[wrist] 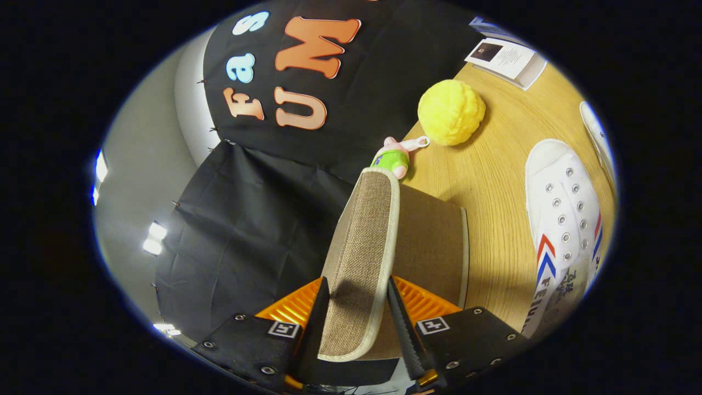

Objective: Open the storage box then place both shoes into the box .Put the left shoe in first, then the right shoe, with the right side of both shoes facing outward in a uniform manner.

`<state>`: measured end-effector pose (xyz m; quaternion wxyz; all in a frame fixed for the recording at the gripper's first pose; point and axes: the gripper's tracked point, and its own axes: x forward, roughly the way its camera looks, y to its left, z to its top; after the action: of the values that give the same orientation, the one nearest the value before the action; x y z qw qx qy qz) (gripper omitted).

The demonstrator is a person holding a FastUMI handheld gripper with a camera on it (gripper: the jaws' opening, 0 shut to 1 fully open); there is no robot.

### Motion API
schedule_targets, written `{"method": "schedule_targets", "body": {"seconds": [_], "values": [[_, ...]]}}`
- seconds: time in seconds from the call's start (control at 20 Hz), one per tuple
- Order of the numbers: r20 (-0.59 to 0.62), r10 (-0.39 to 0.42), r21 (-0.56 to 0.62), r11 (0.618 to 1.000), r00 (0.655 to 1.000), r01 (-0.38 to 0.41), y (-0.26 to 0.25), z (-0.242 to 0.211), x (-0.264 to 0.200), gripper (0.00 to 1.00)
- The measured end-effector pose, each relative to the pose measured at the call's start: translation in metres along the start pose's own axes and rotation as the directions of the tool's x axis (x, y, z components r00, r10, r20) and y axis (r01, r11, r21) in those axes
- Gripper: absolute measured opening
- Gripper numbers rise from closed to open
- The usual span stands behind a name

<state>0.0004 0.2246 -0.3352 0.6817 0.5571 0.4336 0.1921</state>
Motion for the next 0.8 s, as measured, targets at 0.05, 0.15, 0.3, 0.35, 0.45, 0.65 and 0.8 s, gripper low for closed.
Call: {"method": "schedule_targets", "body": {"seconds": [0.05,0.15,0.3,0.35,0.45,0.65,0.8], "values": [[0.018,-0.004,-0.003,1.0,1.0,0.004,-0.001,0.004,-0.002,0.57],[0.024,0.003,-0.015,1.0,1.0,-0.002,0.003,0.005,-0.003,0.44],[0.017,0.058,-0.027,0.998,0.998,-0.057,0.018,0.002,-0.003,0.31],[0.003,0.076,-0.024,0.997,0.997,-0.076,0.021,-0.002,-0.003,0.29],[-0.007,0.07,-0.032,0.997,0.998,-0.07,0.022,-0.006,0.001,0.28],[-0.042,0.043,-0.027,0.999,0.998,-0.044,0.017,-0.019,0.013,0.28],[-0.048,0.027,-0.025,0.999,0.998,-0.028,0.025,-0.018,0.015,0.2]]}}
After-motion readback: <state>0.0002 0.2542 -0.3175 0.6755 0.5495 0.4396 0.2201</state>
